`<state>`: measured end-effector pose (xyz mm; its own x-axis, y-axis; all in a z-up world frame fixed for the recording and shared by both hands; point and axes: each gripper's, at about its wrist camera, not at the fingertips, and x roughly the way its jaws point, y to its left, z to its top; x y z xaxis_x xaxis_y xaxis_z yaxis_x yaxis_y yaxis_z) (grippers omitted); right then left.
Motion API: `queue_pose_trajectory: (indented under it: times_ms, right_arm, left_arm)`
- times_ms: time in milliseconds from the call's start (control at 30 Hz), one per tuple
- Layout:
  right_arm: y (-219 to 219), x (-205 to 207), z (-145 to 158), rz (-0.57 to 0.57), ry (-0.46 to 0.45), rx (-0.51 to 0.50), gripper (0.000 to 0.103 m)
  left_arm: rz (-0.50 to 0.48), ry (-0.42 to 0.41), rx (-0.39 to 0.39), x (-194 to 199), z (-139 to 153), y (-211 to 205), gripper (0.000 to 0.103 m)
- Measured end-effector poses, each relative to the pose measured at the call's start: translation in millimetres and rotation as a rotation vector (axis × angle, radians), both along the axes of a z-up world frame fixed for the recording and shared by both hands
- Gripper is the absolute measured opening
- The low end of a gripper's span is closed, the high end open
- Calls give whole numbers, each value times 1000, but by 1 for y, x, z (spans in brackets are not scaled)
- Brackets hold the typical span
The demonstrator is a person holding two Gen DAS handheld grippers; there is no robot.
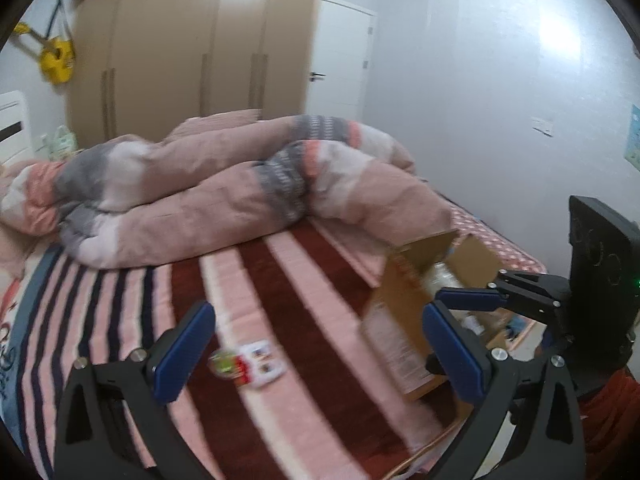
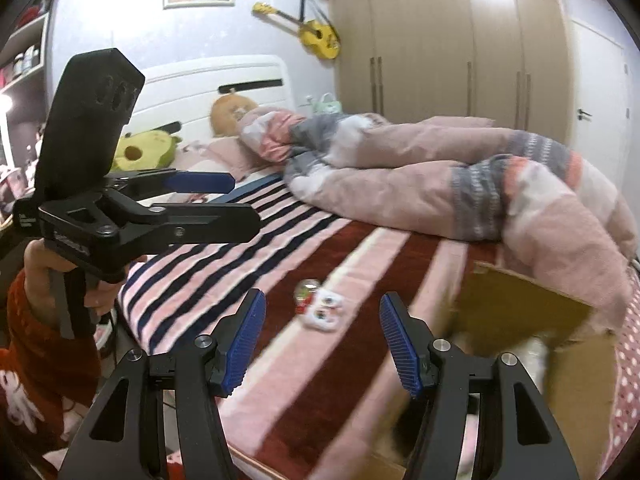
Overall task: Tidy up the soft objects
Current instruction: 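Grasp the white lion plush with the right gripper while the left gripper grasps the green ball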
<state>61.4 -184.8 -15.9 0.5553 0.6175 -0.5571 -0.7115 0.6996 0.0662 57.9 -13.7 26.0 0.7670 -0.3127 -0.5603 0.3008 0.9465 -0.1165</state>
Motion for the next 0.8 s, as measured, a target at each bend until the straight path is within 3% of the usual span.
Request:
queue_pose_trajectory:
  times_ms: [267,567,633,800]
  right_arm:
    - [70,13,-44,21,129,-2,56]
    - [102,61,-119,-123,221,-34,56]
    - [104,74,-136,-156,230,-50,56]
    - [108,100,-163,-196,247,-69,56]
  left_arm:
    - [76,59,-4,5,-48,64,103]
    - [86,174,-53,42,-115,97,102]
    - [78,199,-70,54,-130,98,98]
    - [30,289,-135,87,-169,98,70]
